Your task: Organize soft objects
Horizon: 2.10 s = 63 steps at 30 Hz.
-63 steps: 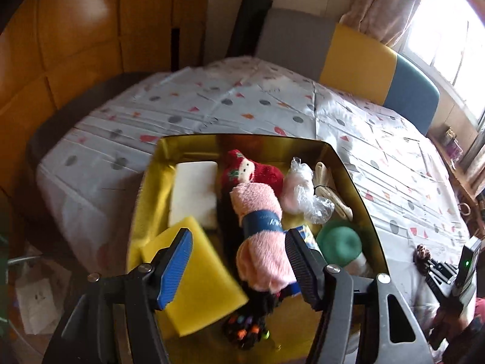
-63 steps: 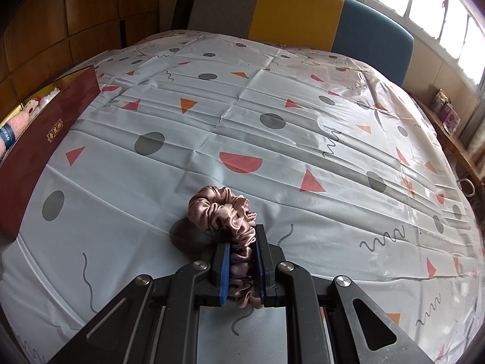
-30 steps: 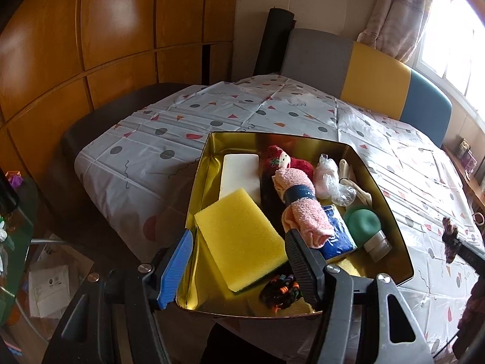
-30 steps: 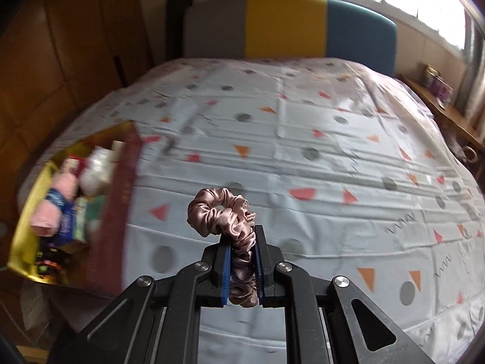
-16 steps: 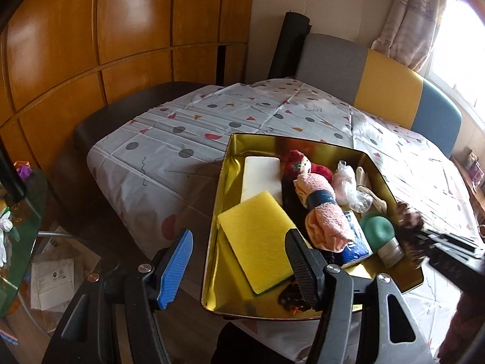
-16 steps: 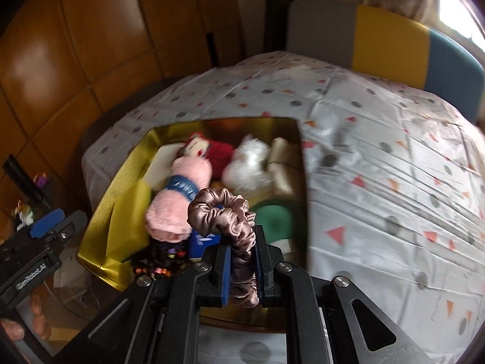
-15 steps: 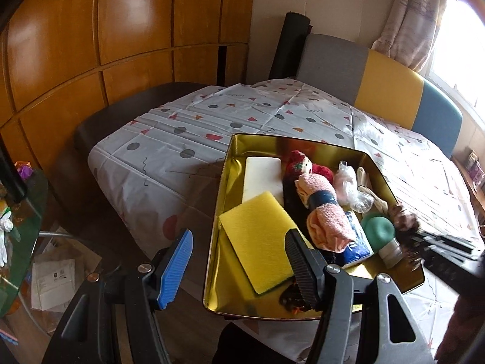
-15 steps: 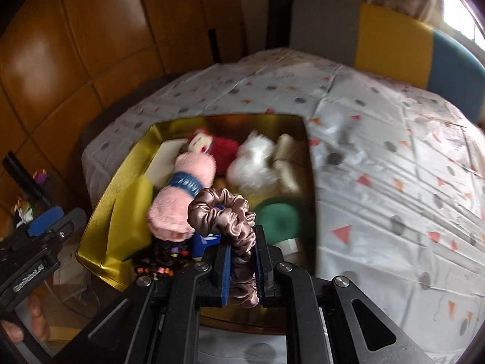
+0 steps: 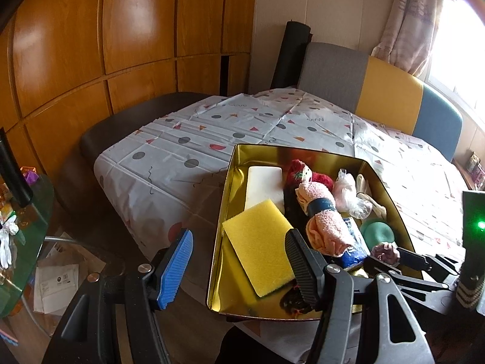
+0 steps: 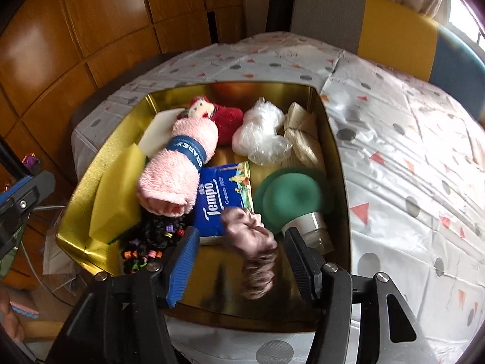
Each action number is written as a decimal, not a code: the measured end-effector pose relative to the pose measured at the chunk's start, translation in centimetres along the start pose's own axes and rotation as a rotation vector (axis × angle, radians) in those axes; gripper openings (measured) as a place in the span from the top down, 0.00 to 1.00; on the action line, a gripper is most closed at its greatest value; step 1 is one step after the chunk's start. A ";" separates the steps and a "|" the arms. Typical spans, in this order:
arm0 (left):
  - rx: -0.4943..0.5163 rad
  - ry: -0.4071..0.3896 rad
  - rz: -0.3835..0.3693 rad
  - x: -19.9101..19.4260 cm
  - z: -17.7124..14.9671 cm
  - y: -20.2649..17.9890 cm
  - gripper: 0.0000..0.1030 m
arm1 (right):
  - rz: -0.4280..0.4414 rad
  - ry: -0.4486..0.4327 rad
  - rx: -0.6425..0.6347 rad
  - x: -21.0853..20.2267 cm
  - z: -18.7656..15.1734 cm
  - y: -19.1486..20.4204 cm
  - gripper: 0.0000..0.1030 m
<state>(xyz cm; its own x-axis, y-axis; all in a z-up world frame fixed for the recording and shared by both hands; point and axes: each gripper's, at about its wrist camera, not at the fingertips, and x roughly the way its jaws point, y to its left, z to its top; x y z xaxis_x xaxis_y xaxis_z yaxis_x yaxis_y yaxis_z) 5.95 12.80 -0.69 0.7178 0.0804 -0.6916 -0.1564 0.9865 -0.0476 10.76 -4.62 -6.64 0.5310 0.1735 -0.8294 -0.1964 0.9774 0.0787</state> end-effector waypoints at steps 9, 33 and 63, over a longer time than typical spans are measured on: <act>-0.001 -0.087 0.013 -3.0 0.0 -0.2 0.38 | -0.077 -0.218 0.019 -5.9 -0.8 0.7 0.20; 0.016 -0.113 0.000 -4.7 -0.9 -0.8 0.37 | -0.096 -0.303 0.017 -8.9 -1.8 1.7 0.15; 0.030 -0.086 -0.001 -4.2 -1.4 -1.0 0.37 | -0.097 -0.293 0.031 -8.3 -2.1 1.5 0.14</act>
<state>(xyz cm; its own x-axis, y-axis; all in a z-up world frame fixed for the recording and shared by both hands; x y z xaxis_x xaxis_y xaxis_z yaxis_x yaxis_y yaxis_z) 2.20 11.29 1.25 0.7736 0.0906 -0.6272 -0.1367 0.9903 -0.0256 4.35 -4.87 -0.84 0.7618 0.1027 -0.6396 -0.1104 0.9935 0.0279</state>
